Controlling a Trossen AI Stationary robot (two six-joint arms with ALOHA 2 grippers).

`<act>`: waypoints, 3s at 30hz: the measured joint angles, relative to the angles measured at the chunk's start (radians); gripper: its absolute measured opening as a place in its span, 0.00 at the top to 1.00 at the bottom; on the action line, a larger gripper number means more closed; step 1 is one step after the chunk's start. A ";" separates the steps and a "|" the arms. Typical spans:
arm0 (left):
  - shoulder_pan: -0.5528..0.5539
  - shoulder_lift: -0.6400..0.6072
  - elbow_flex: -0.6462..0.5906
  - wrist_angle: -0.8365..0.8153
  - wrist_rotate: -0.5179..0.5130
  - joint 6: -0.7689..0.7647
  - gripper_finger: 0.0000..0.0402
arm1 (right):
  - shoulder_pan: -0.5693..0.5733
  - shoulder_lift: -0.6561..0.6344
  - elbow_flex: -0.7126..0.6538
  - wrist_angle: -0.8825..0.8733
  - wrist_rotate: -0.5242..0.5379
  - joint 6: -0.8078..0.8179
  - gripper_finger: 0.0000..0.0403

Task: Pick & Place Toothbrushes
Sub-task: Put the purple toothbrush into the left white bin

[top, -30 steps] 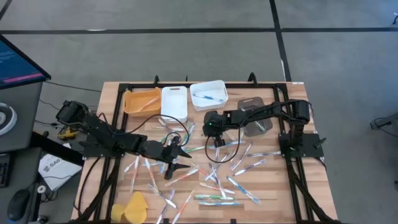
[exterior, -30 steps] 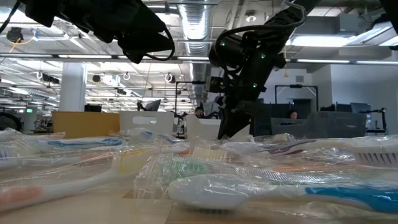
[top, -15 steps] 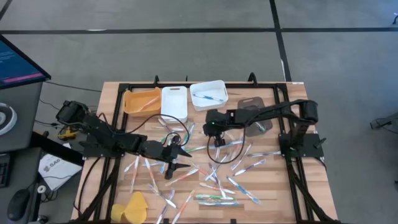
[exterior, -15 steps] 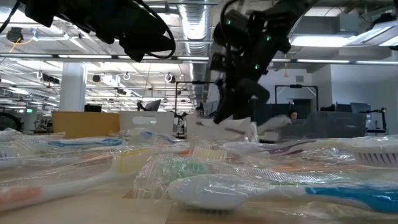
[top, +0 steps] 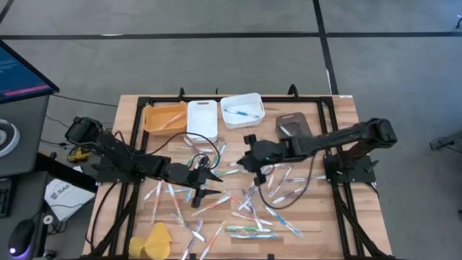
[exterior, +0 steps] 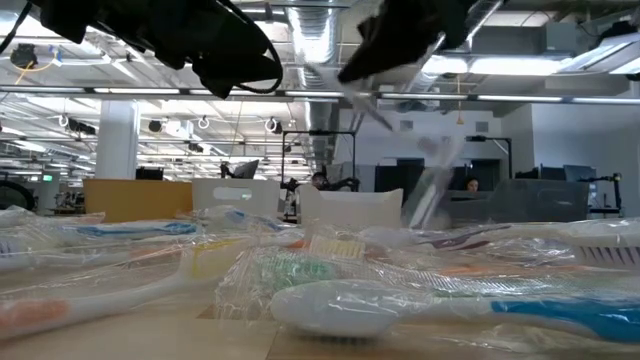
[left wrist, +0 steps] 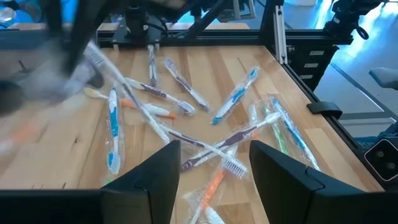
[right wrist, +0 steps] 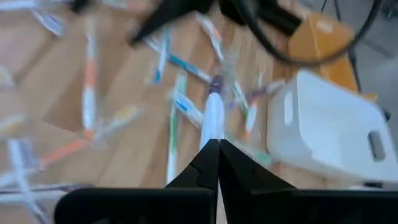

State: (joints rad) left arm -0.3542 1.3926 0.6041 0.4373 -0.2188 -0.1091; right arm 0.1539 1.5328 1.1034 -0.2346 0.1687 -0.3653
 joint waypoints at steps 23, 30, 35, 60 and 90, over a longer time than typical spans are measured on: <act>0.011 0.000 0.000 0.325 -0.143 0.150 0.54 | 0.150 -0.028 0.000 0.164 0.073 -0.020 1.00; 0.028 0.000 0.000 0.361 -0.149 0.147 0.54 | 0.137 -0.028 0.000 0.168 0.076 -0.019 1.00; 0.027 0.000 0.000 0.366 -0.148 0.147 0.54 | 0.137 -0.028 0.000 0.168 0.076 -0.019 1.00; 0.017 0.000 0.000 0.353 -0.146 0.187 0.98 | 0.146 -0.028 0.000 0.135 0.174 0.041 0.94; 0.017 -0.011 0.000 0.329 -0.412 0.343 0.99 | 0.373 -0.090 0.000 -0.234 0.383 0.333 0.48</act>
State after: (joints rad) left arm -0.3374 1.3813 0.6041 0.7663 -0.6304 0.2339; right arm 0.5265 1.4425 1.1038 -0.4683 0.5514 -0.0325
